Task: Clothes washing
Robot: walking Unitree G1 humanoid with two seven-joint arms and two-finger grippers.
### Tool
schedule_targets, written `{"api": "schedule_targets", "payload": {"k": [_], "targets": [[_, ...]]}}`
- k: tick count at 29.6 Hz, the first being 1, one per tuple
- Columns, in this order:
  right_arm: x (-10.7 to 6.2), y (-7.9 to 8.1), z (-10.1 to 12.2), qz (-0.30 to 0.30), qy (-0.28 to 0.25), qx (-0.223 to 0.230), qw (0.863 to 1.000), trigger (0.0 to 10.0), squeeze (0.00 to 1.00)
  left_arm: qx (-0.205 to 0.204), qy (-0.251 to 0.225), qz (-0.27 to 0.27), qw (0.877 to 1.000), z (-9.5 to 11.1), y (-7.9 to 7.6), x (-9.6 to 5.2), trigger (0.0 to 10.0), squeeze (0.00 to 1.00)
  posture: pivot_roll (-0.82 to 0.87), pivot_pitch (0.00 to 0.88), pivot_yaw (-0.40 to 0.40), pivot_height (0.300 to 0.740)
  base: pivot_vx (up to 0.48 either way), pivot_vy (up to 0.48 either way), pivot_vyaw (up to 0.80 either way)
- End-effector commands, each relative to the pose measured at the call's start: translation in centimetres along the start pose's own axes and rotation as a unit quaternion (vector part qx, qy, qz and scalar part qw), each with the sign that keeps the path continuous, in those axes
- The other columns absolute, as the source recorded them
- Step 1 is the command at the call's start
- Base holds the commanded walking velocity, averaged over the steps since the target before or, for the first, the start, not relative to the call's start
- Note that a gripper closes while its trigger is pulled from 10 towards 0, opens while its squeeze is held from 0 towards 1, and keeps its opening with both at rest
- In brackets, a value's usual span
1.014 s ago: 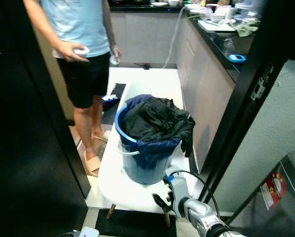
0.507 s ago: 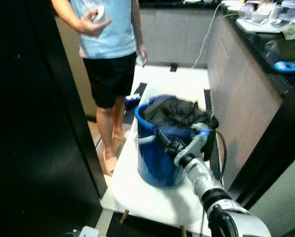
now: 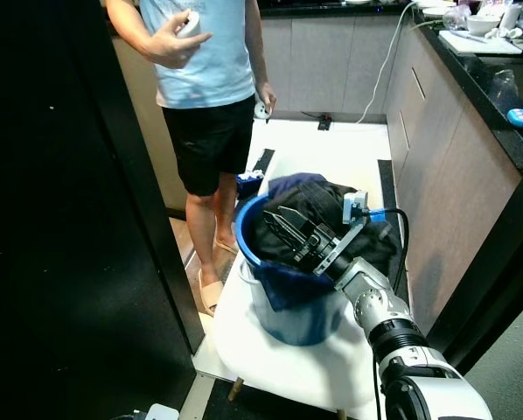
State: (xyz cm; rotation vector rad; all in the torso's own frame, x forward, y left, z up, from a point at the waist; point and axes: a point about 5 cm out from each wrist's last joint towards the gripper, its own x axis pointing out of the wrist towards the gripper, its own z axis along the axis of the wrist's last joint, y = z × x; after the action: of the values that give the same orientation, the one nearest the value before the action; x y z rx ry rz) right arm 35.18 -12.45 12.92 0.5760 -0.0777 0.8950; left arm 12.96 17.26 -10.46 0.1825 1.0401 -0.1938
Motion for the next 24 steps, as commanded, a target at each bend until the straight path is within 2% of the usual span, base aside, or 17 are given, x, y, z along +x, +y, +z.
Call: {"api": "schedule_targets", "payload": {"k": [1, 8, 9, 10, 11, 13, 14, 15, 16, 17, 18, 19, 20, 21, 22, 23, 24], "targets": [[0.4, 0.3, 0.2, 0.008, -0.001, -0.003, 1.0, 10.0, 0.0, -0.001, 0.026, -0.005, 1.0, -1.3, -0.3, -0.2, 10.0, 0.0, 0.04, 0.0, 0.032, 0.74, 0.0, 0.0, 0.0], [1.2, 1.0, 0.6, 0.017, -0.014, -0.005, 1.0, 10.0, 0.0, 0.002, 0.027, -0.006, 1.0, -1.3, -0.2, -0.2, 10.0, 0.0, 0.04, 0.0, 0.034, 0.74, 0.0, 0.0, 0.0], [1.8, 0.8, 0.4, -0.026, 0.003, -0.037, 0.999, 10.0, 0.0, 0.003, 0.027, -0.006, 1.0, -1.3, -0.2, -0.2, 10.0, 0.0, 0.04, 0.0, 0.036, 0.74, 0.0, 0.0, 0.0], [1.8, 0.8, 0.4, -0.026, 0.003, -0.037, 0.999, 10.0, 0.0, 0.003, 0.027, -0.006, 1.0, -1.3, -0.2, -0.2, 10.0, 0.0, 0.04, 0.0, 0.036, 0.74, 0.0, 0.0, 0.0], [2.2, 0.3, 0.2, -0.081, 0.027, -0.069, 0.994, 10.0, 0.0, 0.004, 0.027, -0.006, 1.0, -1.2, -0.1, -0.2, 10.0, 0.0, 0.04, 0.0, 0.036, 0.74, 0.0, 0.0, 0.0], [2.2, 0.3, 0.2, -0.081, 0.027, -0.069, 0.994, 10.0, 0.0, 0.004, 0.027, -0.006, 1.0, -1.2, -0.1, -0.2, 10.0, 0.0, 0.04, 0.0, 0.036, 0.74, 0.0, 0.0, 0.0], [2.4, -0.3, 0.2, -0.133, 0.044, -0.104, 0.985, 10.0, 0.0, 0.004, 0.026, -0.005, 1.0, -1.2, -0.1, -0.2, 10.0, 0.0, 0.04, 0.0, 0.036, 0.74, 0.0, 0.0, 0.0], [2.4, -0.3, 0.2, -0.133, 0.044, -0.104, 0.985, 10.0, 0.0, 0.004, 0.026, -0.005, 1.0, -1.2, -0.1, -0.2, 10.0, 0.0, 0.04, 0.0, 0.036, 0.74, 0.0, 0.0, 0.0], [2.3, -0.8, 0.2, -0.175, 0.067, -0.139, 0.972, 10.0, 0.0, 0.004, 0.026, -0.005, 1.0, -1.2, -0.1, -0.2, 10.0, 0.0, 0.04, 0.0, 0.036, 0.74, 0.0, 0.0, 0.0], [2.3, -0.8, 0.2, -0.175, 0.067, -0.139, 0.972, 10.0, 0.0, 0.004, 0.026, -0.005, 1.0, -1.2, -0.1, -0.2, 10.0, 0.0, 0.04, 0.0, 0.036, 0.74, 0.0, 0.0, 0.0], [2.1, -1.2, 0.1, -0.2, 0.101, -0.18, 0.958, 10.0, 0.0, 0.004, 0.027, -0.006, 1.0, -1.2, -0.2, -0.2, 10.0, 0.0, 0.04, 0.0, 0.035, 0.74, 0.0, 0.0, 0.0], [2.1, -1.2, 0.1, -0.2, 0.101, -0.18, 0.958, 10.0, 0.0, 0.004, 0.027, -0.006, 1.0, -1.2, -0.2, -0.2, 10.0, 0.0, 0.04, 0.0, 0.035, 0.74, 0.0, 0.0, 0.0], [1.7, -1.6, 0.0, -0.222, 0.128, -0.215, 0.942, 10.0, 0.0, 0.004, 0.027, -0.006, 1.0, -1.3, -0.2, -0.2, 10.0, 0.0, 0.04, 0.0, 0.032, 0.74, 0.0, 0.0, 0.0], [1.3, -2.1, 0.1, -0.24, 0.147, -0.231, 0.931, 10.0, 0.0, 0.003, 0.027, -0.006, 1.0, -1.3, -0.2, -0.2, 10.0, 0.0, 0.04, 0.0, 0.029, 0.74, 0.0, 0.0, 0.0], [1.3, -2.1, 0.1, -0.24, 0.147, -0.231, 0.931, 10.0, 0.0, 0.003, 0.027, -0.006, 1.0, -1.3, -0.2, -0.2, 10.0, 0.0, 0.04, 0.0, 0.029, 0.74, 0.0, 0.0, 0.0], [0.7, -2.6, 0.4, -0.262, 0.161, -0.244, 0.92, 10.0, 0.0, 0.003, 0.027, -0.006, 1.0, -1.2, -0.2, -0.2, 10.0, 0.0, 0.04, 0.0, 0.029, 0.74, 0.0, 0.0, 0.0], [0.7, -2.6, 0.4, -0.262, 0.161, -0.244, 0.92, 10.0, 0.0, 0.003, 0.027, -0.006, 1.0, -1.2, -0.2, -0.2, 10.0, 0.0, 0.04, 0.0, 0.029, 0.74, 0.0, 0.0, 0.0]]}}
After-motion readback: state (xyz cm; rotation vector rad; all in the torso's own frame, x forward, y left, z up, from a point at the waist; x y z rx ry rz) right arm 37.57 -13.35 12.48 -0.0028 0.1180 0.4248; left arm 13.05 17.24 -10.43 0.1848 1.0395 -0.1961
